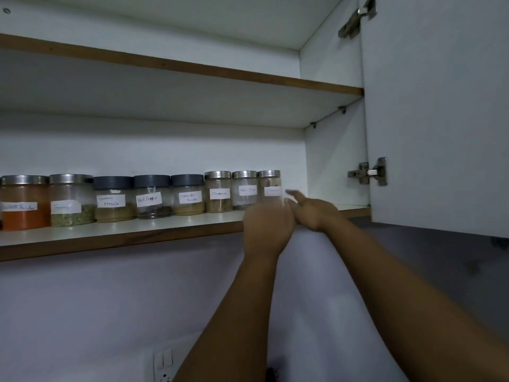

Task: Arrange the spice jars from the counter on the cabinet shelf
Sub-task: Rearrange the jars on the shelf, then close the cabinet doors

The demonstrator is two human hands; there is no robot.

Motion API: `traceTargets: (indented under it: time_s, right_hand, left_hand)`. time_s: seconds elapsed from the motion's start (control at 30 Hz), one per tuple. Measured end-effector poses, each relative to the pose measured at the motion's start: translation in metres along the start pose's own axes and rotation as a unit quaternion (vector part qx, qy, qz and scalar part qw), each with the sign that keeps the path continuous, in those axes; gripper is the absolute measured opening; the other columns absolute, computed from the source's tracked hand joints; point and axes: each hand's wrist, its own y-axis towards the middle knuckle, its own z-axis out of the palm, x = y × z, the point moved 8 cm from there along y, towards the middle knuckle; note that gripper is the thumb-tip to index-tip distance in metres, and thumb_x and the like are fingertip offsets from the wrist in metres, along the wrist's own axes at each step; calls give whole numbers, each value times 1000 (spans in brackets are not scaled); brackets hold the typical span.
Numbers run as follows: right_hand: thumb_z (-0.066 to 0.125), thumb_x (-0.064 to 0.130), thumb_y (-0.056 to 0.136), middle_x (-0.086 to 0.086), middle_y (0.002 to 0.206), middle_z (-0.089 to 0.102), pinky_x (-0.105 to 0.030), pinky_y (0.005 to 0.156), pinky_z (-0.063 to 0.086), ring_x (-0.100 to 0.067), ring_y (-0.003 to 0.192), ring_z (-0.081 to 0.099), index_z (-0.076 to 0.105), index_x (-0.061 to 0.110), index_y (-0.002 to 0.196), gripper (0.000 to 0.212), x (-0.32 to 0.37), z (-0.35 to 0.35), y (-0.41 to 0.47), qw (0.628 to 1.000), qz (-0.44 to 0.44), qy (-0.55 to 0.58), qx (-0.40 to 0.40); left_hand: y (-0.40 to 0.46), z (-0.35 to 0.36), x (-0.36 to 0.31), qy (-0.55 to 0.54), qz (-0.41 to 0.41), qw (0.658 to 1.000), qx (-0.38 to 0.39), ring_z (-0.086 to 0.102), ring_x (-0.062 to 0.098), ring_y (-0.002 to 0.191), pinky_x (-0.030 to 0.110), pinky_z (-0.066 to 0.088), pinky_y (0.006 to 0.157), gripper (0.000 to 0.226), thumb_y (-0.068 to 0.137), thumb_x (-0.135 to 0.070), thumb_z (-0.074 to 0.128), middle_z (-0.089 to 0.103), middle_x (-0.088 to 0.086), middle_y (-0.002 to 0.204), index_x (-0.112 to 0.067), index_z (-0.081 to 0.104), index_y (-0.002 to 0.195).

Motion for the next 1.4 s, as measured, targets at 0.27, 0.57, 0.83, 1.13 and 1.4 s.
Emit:
traceTargets:
  time_s: [0.27, 0.57, 0.83, 1.13, 1.4]
  right_hand:
    - [42, 36, 101, -4, 159, 23, -42, 118, 18, -29, 147, 13, 25, 26, 153, 55, 3, 7, -87, 995, -86, 35, -48]
    - [58, 39, 88, -8, 137, 50, -44, 106, 36, -28, 128, 43, 50, 23, 136, 51, -3, -106, -228, 957, -134, -66, -248]
    - [59, 28, 82, -16, 149, 35, -49, 114, 22, -36, 142, 25, 43, 16, 140, 61, -109, -323, -350, 849, -36, -107, -517]
    - [57, 40, 94, -9, 132, 56, -32, 90, 48, -28, 118, 57, 47, 10, 137, 53, -218, -326, -344, 903, 126, 293, -288]
    - [47, 33, 99, -14, 109, 65, -32, 73, 46, -32, 99, 64, 50, 7, 115, 30, -103, -312, -369, 934, 75, 144, -317]
  left_hand:
    - [-38, -24, -5, -44, -6, 996, 75, 64, 31, 99, 41, 43, 96, 37, 82, -22, 44, 70, 8, 104, -8, 70, 104]
    - [-65, -108, -100, -236, -253, 933, 95, 43, 28, 127, 42, 40, 103, 47, 93, -29, 55, 61, 6, 130, -15, 51, 138]
    - [-27, -190, -314, -383, -110, 917, -2, 48, 19, 123, 33, 37, 101, 47, 90, -28, 52, 61, 0, 129, -17, 54, 136]
    - [-22, -194, -396, -489, -132, 858, 86, 42, 13, 131, 24, 34, 107, 41, 100, -28, 46, 50, -3, 140, -19, 46, 141]
    - [-50, -241, -350, -470, -90, 878, 25, 58, 10, 104, 22, 49, 84, 40, 90, -18, 46, 60, 0, 119, -10, 55, 128]
